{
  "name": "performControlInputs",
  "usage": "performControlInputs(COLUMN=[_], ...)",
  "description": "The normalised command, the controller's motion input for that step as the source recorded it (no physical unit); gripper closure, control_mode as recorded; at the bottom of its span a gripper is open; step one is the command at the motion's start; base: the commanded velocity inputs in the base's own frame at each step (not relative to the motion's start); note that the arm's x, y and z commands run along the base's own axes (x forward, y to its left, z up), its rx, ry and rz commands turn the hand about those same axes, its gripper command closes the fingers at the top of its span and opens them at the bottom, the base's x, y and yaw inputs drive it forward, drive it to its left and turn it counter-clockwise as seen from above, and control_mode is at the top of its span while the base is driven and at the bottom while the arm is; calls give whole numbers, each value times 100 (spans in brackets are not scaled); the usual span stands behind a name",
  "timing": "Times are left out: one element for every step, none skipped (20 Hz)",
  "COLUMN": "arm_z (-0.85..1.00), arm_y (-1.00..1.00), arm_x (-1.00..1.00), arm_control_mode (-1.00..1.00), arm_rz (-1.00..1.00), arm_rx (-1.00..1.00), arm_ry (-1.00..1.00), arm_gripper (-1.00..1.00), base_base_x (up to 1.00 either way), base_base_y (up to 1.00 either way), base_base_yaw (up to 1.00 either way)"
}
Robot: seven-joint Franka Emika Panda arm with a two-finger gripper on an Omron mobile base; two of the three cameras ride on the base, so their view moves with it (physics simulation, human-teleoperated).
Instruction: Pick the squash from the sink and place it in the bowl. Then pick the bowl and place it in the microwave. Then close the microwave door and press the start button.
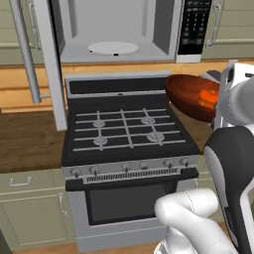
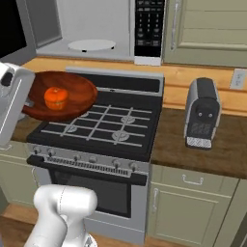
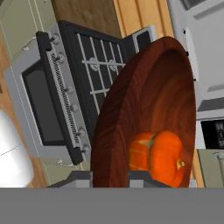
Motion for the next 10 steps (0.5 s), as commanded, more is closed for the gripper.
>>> performControlInputs(arm_z=[0,0,0,0,0,0,0,0,0,0], arm_y=[0,0,0,0,0,0,0,0,0,0], arm_x=[0,0,0,0,0,0,0,0,0,0], arm_control_mode=[100,100,100,100,100,100,100,100,100,100], arm_rz=[0,0,0,0,0,0,0,0,0,0], arm_rx=[0,0,0,0,0,0,0,0,0,0], arm_ry=[0,0,0,0,0,0,0,0,0,0], arm_gripper=[100,100,100,100,100,100,100,100,100,100], base_base_x=[38,38,39,44,44,44,37,29,22,19], base_base_y=[10,21,35,35,35,36,31,29,30,29], base_base_yaw=[0,0,0,-1,-2,-3,-4,-5,-7,-7])
